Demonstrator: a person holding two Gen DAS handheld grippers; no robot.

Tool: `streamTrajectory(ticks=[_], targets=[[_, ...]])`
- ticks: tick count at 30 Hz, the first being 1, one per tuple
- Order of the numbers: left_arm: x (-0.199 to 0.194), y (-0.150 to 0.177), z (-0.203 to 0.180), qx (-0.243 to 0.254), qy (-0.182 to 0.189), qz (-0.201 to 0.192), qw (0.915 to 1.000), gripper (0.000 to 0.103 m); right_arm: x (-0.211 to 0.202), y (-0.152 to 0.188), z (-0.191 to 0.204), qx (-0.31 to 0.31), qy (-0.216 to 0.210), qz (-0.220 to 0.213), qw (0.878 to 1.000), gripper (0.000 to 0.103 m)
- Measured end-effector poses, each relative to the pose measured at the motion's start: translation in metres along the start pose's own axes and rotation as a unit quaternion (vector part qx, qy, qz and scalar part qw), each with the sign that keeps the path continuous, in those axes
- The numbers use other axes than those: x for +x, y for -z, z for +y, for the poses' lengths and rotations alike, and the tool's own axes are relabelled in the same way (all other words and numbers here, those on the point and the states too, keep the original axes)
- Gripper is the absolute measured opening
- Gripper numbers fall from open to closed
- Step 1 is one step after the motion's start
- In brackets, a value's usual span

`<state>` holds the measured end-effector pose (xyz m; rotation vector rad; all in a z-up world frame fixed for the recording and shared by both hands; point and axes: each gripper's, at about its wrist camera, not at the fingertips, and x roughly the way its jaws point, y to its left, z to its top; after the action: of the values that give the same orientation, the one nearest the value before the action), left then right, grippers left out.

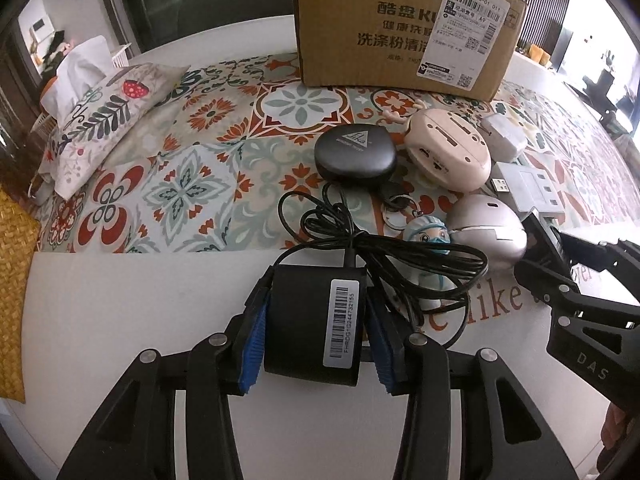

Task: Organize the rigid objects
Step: 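Grasp the black power adapter with left tool while right tool grasps the black charger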

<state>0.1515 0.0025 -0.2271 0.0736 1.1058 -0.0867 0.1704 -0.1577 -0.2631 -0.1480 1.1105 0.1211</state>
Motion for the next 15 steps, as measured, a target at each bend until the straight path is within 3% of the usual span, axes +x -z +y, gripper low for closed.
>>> streamTrajectory(ticks=[4,15], targets=[[-0.001,0.001,0.001,-0.002,0.0,-0.005,1.0,0.045,0.002,0.001,-0.001,0.003,-0.006,0.006,1.0,0.035],[-0.013,0.007,-0.001,0.001,0.009,-0.008,0.9999,0.041,-0.005,0.007,-0.001,0.012,-0.024,0.012,1.0,0.032]])
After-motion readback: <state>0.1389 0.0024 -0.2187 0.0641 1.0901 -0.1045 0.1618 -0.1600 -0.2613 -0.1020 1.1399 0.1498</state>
